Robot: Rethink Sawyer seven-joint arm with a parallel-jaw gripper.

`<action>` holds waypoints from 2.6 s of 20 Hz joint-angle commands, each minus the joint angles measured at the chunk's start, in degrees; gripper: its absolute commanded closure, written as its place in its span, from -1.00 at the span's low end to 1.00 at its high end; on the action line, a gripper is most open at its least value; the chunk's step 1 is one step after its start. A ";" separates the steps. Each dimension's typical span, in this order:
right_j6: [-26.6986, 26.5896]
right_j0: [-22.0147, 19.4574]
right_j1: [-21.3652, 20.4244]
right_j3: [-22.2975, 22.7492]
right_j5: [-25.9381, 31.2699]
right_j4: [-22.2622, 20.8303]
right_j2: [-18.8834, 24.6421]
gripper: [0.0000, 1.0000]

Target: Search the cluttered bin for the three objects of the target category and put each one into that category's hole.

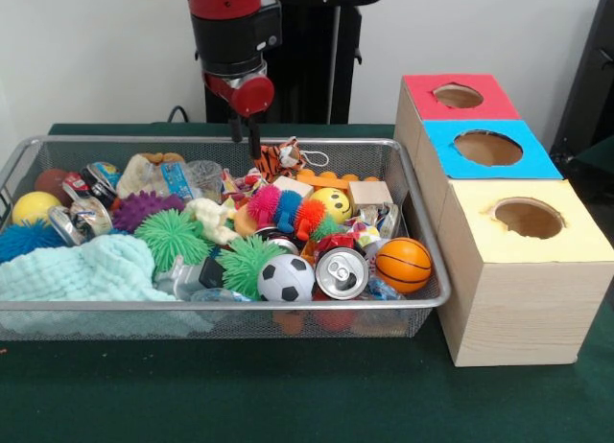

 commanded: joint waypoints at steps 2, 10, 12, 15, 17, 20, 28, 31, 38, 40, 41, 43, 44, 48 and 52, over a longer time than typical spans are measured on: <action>-0.78 -3.16 5.02 -8.41 2.68 -2.86 4.38 -1.00; -2.14 -3.02 2.24 -10.50 8.75 -3.71 4.11 -1.00; -1.28 -2.15 1.23 -10.12 8.49 -3.81 3.45 -1.00; -0.47 -1.00 -0.17 -10.05 9.53 -3.83 2.71 -1.00; 0.10 -0.62 -0.48 -9.64 9.15 -3.93 2.40 -1.00; 0.40 -0.63 -0.48 -9.44 8.18 -4.36 2.23 -1.00; -1.79 -3.01 3.49 -12.54 5.72 -6.63 4.90 -1.00; -3.14 -3.96 3.48 -13.76 7.31 -7.39 5.65 -1.00; -4.44 -5.47 4.16 -15.82 9.36 -9.42 6.87 -1.00; -4.15 -5.68 4.08 -15.73 9.16 -9.85 6.97 -1.00; -4.03 -5.82 4.03 -15.63 9.06 -10.08 7.06 -1.00; -4.00 -6.12 4.31 -15.88 9.01 -10.43 7.30 -1.00; -3.96 -6.26 4.63 -16.08 8.80 -10.66 7.41 -1.00; -3.78 -6.55 6.02 -16.97 8.21 -11.42 7.56 -1.00; -2.89 -6.92 6.11 -16.29 7.61 -11.59 8.18 -1.00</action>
